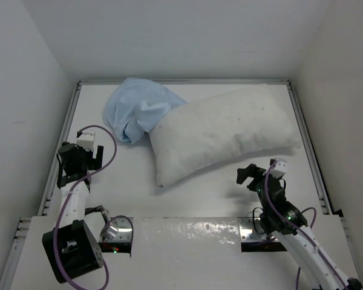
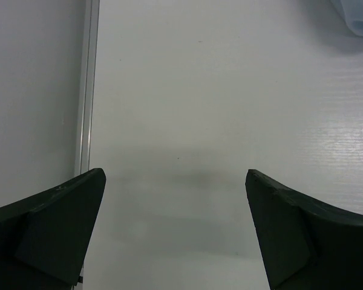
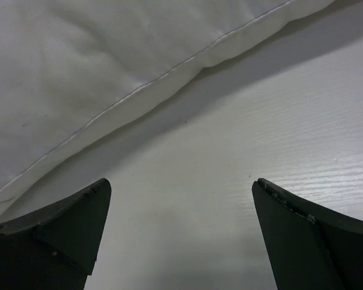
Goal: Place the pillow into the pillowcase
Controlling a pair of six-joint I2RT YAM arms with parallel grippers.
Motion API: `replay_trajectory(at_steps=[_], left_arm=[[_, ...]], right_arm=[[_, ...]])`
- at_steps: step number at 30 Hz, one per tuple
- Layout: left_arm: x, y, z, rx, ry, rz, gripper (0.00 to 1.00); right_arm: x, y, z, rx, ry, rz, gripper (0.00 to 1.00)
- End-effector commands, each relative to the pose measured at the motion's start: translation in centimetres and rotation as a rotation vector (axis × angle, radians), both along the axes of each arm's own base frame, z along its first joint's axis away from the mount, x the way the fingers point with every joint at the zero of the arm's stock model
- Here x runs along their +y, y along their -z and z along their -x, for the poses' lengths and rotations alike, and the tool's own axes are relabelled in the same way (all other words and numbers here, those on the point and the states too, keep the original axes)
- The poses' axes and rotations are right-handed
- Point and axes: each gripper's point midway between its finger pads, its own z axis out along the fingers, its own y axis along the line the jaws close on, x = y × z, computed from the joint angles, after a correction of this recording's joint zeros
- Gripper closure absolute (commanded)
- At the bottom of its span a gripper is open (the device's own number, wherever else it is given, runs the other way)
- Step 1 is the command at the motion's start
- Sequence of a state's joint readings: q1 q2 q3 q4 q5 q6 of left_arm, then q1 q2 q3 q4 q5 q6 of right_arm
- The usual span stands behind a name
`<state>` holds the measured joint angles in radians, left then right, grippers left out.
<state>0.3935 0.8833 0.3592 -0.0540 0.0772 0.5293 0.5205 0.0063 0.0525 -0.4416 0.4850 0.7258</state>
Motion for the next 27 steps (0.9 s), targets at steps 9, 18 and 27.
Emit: replay_trajectory(at_steps=[9,18,27], left_arm=[[-5.2,-5.7,-3.7,0.101,0.333,0.233,0.01],[-9.7,-8.5,-12.3,0.054,0.293,-0.143,0.01],[-12.2,2.5,-17.5,0.304,0.369,-0.026,0.0]], right_arm=[[5.0,-13.1,-0.6,-0.414,-0.31,-0.061,0.01],[11.8,-21.5,-7.5,-0.187,-0.633,0.335,0.13],[24.0,-8.7,-14.7,0.118,-0.859,0.97,0.01]])
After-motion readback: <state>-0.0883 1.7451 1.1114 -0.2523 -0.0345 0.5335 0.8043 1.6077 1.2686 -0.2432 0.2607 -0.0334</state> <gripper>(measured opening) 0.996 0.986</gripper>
